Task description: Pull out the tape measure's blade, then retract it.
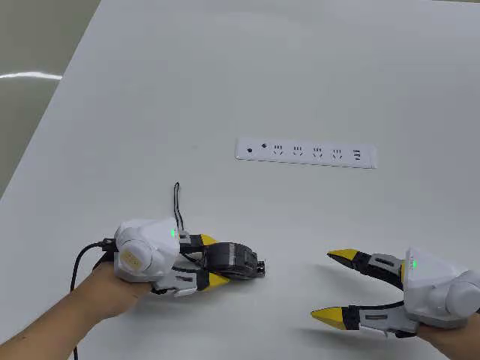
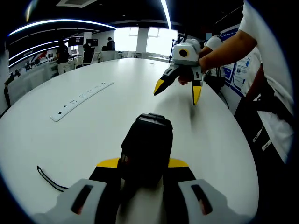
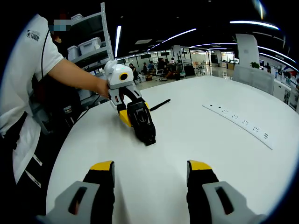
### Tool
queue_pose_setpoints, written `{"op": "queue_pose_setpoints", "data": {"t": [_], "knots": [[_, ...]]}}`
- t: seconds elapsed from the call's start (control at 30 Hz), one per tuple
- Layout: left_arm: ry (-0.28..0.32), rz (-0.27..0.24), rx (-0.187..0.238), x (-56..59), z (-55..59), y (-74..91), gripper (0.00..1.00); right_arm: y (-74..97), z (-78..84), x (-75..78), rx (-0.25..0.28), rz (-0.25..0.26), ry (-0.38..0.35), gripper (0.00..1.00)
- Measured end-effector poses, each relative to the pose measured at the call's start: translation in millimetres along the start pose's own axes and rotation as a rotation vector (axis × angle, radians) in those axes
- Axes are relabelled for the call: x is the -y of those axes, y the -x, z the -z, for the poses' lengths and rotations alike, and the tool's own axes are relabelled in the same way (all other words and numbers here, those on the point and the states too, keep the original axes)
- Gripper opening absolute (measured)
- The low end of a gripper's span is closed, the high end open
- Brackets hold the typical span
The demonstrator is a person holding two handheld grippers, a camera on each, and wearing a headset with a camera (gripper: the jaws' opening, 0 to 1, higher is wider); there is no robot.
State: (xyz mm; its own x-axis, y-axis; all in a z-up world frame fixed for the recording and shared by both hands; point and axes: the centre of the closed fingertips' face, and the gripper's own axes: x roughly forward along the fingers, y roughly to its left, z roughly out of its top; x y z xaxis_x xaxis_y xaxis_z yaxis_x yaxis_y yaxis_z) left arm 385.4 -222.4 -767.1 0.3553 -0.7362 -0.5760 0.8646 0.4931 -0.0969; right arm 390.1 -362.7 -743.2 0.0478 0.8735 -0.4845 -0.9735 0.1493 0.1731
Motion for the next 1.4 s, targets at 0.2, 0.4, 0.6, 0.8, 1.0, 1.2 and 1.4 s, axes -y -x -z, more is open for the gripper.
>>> {"op": "queue_pose_setpoints", "data": {"t": [0.2, 0.4, 0.6, 0.8, 1.0, 1.2, 1.4], "knots": [[0.000, 0.000, -0.001, -0.3, 0.4, -0.2, 0.31, -4.9, -1.2, 2.0, 0.001, -0.007, 0.004, 0.62], [-0.002, -0.003, -0.005, -0.8, 1.0, -0.6, 0.31, -11.5, -0.6, 2.8, 0.003, -0.016, 0.007, 0.60], [-0.009, -0.005, -0.013, -0.5, 1.1, -1.5, 0.31, -22.2, 0.7, 6.3, 0.009, -0.017, 0.020, 0.59], [-0.014, -0.005, -0.016, -0.6, 1.6, -1.4, 0.31, -35.0, -4.1, 4.4, 0.036, -0.043, 0.026, 0.53], [-0.012, -0.003, -0.017, -0.7, 1.7, -1.3, 0.31, -46.0, -1.8, 4.0, 0.032, -0.050, 0.028, 0.51], [-0.014, -0.002, -0.019, -0.5, 1.7, -1.1, 0.30, -55.5, -1.4, 5.6, 0.032, -0.053, 0.044, 0.49], [-0.013, -0.004, -0.020, -0.5, 1.8, -1.1, 0.30, -69.2, -3.7, 3.0, 0.041, -0.069, 0.061, 0.45]]}}
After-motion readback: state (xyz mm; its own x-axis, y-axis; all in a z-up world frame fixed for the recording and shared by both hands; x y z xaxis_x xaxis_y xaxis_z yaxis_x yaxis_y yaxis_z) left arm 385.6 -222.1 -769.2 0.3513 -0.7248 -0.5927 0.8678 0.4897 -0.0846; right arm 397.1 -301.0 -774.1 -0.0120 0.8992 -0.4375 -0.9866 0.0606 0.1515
